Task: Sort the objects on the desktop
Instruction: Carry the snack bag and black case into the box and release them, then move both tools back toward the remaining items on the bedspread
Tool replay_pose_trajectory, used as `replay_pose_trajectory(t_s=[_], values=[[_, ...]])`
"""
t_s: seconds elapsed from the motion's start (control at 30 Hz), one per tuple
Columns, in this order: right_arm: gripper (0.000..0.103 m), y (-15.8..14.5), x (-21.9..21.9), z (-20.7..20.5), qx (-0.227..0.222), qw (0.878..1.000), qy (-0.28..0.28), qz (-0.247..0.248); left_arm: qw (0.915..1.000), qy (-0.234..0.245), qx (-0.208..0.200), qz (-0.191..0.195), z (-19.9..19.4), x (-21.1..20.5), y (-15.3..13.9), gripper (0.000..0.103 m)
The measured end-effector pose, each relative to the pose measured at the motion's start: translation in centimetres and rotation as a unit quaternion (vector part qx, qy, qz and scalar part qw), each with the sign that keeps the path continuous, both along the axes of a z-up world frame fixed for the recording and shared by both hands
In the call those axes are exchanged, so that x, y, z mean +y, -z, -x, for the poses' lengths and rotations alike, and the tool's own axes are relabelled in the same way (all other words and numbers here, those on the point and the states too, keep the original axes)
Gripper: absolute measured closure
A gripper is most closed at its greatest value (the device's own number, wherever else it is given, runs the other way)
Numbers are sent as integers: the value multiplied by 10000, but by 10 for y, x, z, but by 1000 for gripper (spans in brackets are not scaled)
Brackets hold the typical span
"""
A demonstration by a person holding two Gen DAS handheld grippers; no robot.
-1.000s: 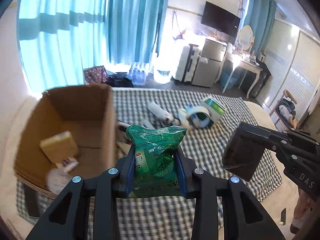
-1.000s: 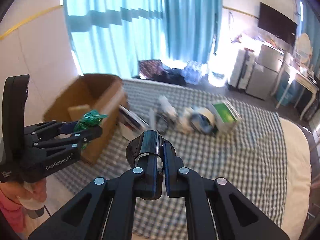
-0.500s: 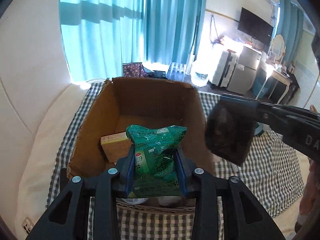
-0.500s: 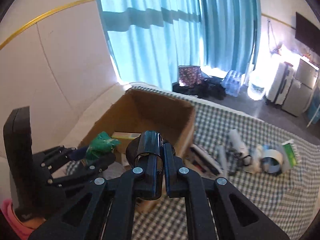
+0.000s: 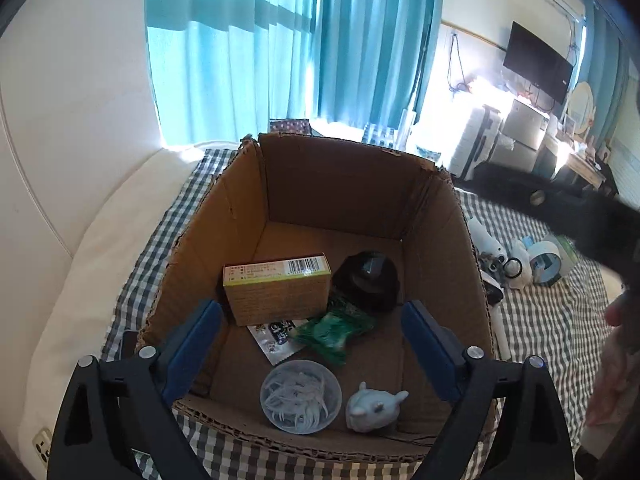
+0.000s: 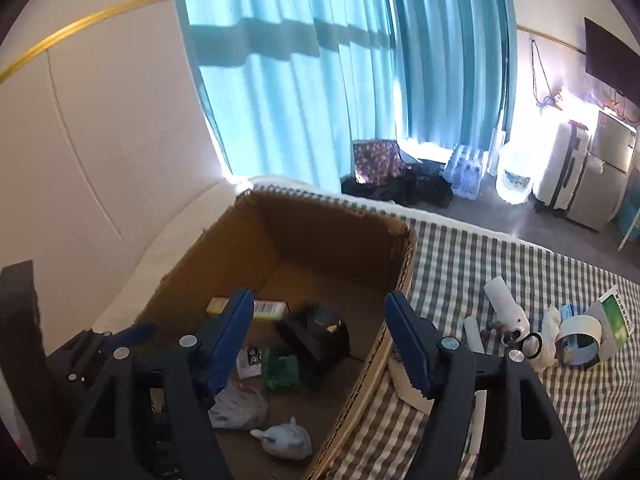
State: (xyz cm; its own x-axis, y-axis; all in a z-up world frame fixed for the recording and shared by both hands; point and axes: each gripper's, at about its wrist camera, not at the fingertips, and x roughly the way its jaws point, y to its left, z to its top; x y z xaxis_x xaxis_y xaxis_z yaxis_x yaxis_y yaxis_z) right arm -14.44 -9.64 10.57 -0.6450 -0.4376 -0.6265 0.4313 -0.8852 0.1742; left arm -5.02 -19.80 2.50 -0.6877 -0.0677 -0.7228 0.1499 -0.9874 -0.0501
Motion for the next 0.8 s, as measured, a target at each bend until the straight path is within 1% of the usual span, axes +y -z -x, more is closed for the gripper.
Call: replay_pose_trajectory(t_s=[0.1,0.17,0.2,0.27,0.37,0.43,0.57,0.63,0.67,0.7,0.8], values=[[34,-12,22,-6,167,9994,134,269,9999,-29,140,77,-3,8,-9,4],[32,-22,41,-14,317,9986,253,343,9996,-17,251,98,-6,15,-16,2],[29,-27,51,-18,375,9982,321,341,9995,22,287,104,-6,20,-19,1],[28,-35,72,-26,455,9975,453,293,9992,106,359,111,-11,35,-27,0],[28,-43,107,-42,478,9965,666,165,9988,222,430,12,-17,58,-36,0],[28,-45,131,-55,488,9953,829,61,9981,390,463,-89,-23,79,-42,0],[28,-46,185,-82,420,9924,1151,-95,9961,649,573,-162,-37,124,-51,0],[27,-44,211,-97,368,9906,1312,-119,9957,718,550,-215,-42,148,-51,0],[24,-42,222,-104,344,9898,1378,-135,9956,734,525,-252,-44,157,-49,0],[23,-39,234,-111,320,9887,1455,-177,9953,773,499,-294,-46,166,-46,0],[23,-26,270,-131,238,9860,1611,-352,9937,952,503,-320,-52,197,-32,0]])
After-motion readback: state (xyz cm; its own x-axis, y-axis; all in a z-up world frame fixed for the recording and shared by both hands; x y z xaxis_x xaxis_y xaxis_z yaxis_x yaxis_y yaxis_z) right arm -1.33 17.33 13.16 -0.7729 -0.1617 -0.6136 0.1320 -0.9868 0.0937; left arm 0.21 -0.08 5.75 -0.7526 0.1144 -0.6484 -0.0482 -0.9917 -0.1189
